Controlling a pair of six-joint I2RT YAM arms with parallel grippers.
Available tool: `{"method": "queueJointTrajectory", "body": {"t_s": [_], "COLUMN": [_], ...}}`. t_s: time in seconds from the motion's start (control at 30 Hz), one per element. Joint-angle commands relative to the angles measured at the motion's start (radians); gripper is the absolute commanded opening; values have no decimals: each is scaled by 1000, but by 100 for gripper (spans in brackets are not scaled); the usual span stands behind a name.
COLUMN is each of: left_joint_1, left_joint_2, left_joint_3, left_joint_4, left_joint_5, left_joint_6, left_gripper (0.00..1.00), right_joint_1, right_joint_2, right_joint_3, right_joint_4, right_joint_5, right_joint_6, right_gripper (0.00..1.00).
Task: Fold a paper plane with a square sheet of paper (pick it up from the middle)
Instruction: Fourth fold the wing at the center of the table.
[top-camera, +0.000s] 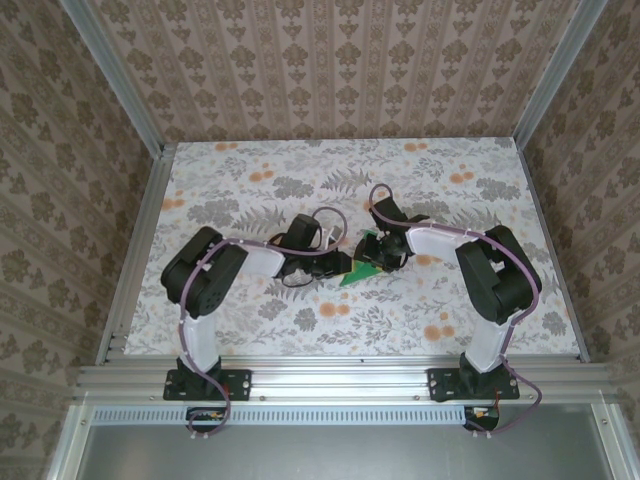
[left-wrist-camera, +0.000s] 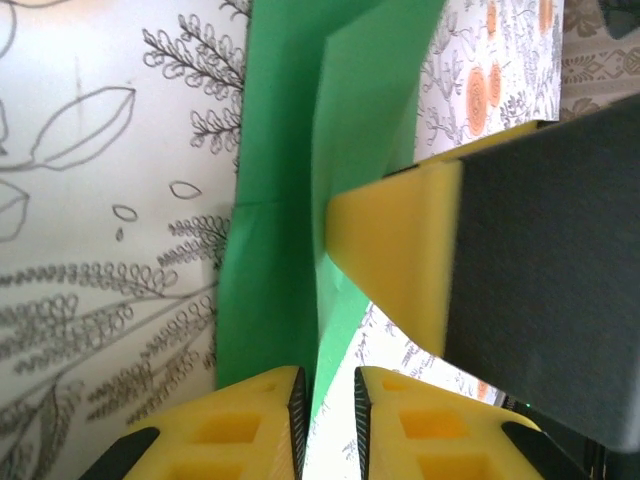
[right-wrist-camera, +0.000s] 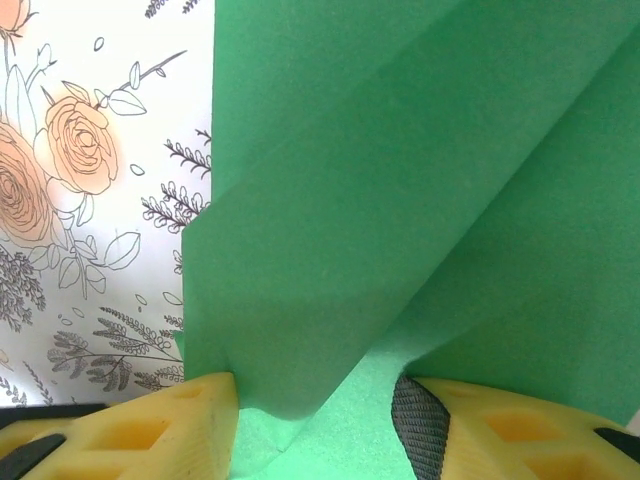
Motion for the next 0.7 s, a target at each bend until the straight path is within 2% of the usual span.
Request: {"method": "queueJointTrajectory", "body": {"t_s": [0.0, 0.27, 0.67], "left_joint_1": [7, -5, -58], "left_joint_2": [-80, -143, -121], "left_joint_3": [-32, -82, -98], "left_joint_4": [-15, -79, 52], "left_joint_5": [-25, -173, -147], "left_joint_6": [38, 58, 4], "left_gripper": [24, 25, 20], "right_joint_1": [-4, -2, 6], "right_joint_2": [111, 125, 159], "right_joint_3": [-61, -46, -12], "right_joint_4": [-128, -150, -215], "right_joint_5": [101, 114, 151], "right_joint_6": [0, -15, 1], "right_gripper": [53, 56, 60]}}
